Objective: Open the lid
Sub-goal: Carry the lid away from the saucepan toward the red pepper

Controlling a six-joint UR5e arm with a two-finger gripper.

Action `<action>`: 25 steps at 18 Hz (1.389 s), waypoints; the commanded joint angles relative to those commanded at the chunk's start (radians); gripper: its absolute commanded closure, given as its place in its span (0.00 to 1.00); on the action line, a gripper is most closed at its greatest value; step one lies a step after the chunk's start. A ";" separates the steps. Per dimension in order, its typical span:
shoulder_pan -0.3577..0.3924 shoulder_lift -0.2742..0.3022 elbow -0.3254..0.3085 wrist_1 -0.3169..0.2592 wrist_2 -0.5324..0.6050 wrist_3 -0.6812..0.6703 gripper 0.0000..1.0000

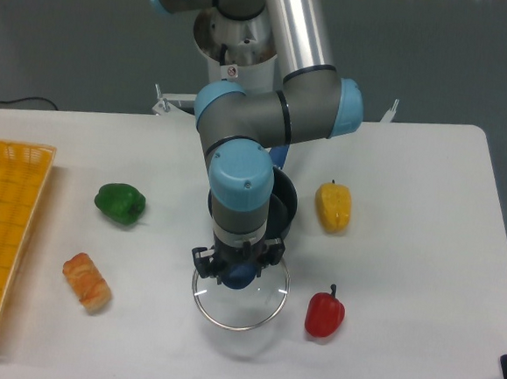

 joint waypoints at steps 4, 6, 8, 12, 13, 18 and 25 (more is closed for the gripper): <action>0.006 0.005 0.023 0.000 -0.018 -0.003 0.60; 0.005 -0.008 0.023 0.005 -0.018 -0.006 0.60; 0.005 -0.023 0.040 0.006 -0.020 -0.029 0.60; 0.003 -0.032 0.048 0.006 -0.020 -0.038 0.60; 0.003 -0.037 0.051 0.008 -0.020 -0.041 0.60; -0.002 -0.058 0.061 0.014 -0.017 -0.074 0.60; -0.018 -0.083 0.051 0.028 -0.018 -0.078 0.60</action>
